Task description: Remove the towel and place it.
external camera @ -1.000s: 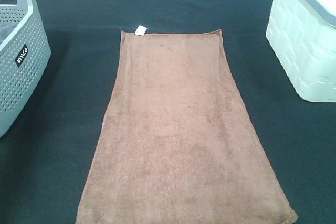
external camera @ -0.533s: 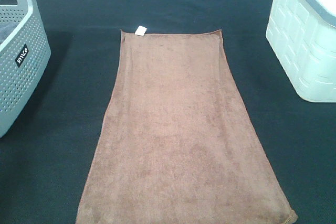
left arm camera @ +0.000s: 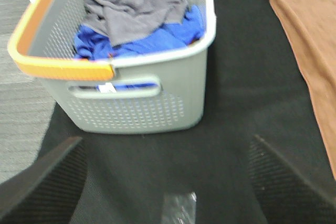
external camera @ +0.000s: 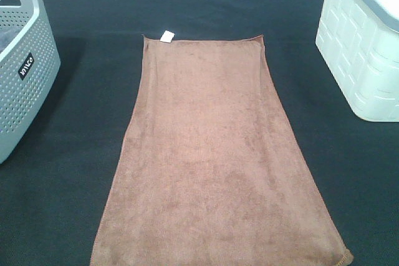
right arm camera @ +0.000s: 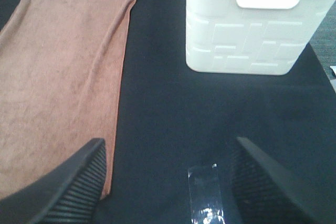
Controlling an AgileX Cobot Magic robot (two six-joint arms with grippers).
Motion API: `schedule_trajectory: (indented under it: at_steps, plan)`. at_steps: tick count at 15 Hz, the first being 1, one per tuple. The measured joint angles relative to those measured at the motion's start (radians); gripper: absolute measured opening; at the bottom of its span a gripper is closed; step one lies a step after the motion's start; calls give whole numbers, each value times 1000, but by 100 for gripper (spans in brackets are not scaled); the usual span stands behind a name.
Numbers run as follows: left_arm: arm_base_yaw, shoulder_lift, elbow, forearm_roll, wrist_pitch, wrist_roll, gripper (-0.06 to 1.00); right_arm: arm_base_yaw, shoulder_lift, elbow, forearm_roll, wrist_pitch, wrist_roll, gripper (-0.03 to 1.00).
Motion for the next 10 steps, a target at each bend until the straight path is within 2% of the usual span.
schedule_trajectory:
  at_steps: [3,8,9,10]
  plan:
    - [0,-136,80,-42,52,3,77,0,-45,20,-19,58,0,65]
    - [0,-169,83,-43,56,-11,77,0,-45,105,-52,54,1,65]
    - [0,-169,83,-41,56,-17,77,0,-45,121,-55,-28,1,65]
    - [0,-169,83,-41,56,-17,77,0,-45,145,-56,-68,1,65]
